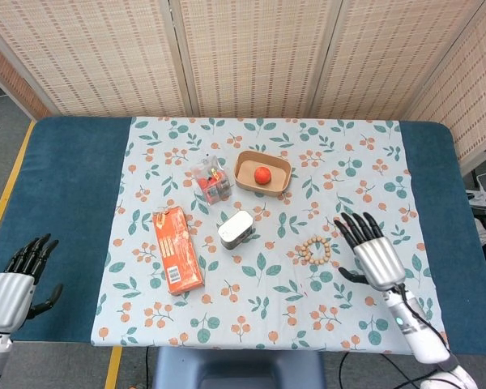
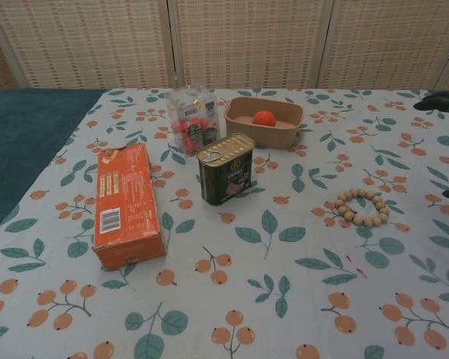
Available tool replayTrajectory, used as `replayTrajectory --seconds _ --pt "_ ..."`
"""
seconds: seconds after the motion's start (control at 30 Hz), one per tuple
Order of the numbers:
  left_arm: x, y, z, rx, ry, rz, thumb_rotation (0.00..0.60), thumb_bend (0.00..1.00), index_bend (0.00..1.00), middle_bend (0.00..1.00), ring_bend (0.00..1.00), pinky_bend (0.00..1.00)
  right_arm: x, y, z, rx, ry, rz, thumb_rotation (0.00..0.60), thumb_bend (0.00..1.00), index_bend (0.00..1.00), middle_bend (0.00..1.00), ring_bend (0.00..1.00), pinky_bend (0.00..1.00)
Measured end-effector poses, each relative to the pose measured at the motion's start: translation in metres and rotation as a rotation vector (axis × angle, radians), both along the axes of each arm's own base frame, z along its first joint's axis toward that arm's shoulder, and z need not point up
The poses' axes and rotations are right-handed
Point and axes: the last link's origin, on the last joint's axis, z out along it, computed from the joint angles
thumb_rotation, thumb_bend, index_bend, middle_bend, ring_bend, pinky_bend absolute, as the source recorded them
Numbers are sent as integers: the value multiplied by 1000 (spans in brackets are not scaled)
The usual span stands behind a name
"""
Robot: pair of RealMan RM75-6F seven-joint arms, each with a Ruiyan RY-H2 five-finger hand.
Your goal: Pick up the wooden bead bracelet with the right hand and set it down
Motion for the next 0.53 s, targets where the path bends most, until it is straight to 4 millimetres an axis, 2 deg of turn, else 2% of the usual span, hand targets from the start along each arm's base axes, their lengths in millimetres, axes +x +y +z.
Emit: replayTrajectory --seconds 0.23,0.33,0.53 --pt "-3 1 -2 8 8 -5 600 408 0 0 0 150 -22 53 36 -154 -24 -137 510 142 0 0 0 0" --pt "-4 2 -4 -10 17 9 600 407 0 0 0 150 -29 58 47 -175 -10 -167 511 142 0 0 0 0" --pt "-2 3 -6 -16 36 19 600 408 0 0 0 150 -33 58 42 -135 -2 -178 509 142 0 0 0 0"
